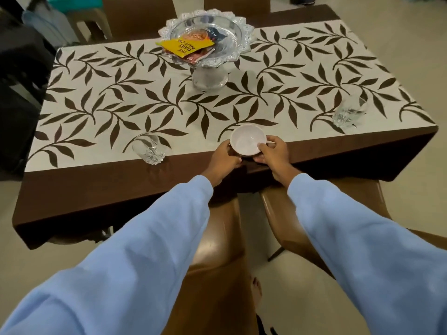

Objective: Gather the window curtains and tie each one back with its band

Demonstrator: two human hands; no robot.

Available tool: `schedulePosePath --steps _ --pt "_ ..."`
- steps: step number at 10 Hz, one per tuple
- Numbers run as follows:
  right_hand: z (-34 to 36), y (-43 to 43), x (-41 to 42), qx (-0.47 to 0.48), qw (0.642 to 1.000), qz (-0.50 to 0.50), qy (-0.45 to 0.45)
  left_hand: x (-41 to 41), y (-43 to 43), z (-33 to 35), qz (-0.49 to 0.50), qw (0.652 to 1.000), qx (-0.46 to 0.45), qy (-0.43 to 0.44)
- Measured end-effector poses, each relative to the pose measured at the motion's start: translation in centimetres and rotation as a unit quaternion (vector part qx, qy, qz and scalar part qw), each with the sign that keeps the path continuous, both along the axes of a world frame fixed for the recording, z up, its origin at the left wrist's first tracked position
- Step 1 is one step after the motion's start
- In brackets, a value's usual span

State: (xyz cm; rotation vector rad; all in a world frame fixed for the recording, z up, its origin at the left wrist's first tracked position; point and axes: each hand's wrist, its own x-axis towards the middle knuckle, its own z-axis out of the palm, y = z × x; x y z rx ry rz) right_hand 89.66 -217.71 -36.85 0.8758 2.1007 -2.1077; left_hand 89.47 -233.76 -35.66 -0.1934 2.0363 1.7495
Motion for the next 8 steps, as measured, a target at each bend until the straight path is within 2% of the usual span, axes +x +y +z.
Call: schedulePosePath --steps 4,6,8 --pt "0.2 1.1 -3.9 -0.01 0.998 0.055 -0.025 -3.1 2.0 0.3 0.051 0.999 -0.007 -0.009" --pt "0.4 1.1 -3.6 0.007 0.997 0.075 -0.029 -2.5 2.1 0.4 0.029 0.999 -0.02 0.0" --pt "0.6 0.7 -2.7 0.027 0.996 0.065 -0.058 -1.4 1.5 0.1 0.015 0.997 -0.08 -0.003"
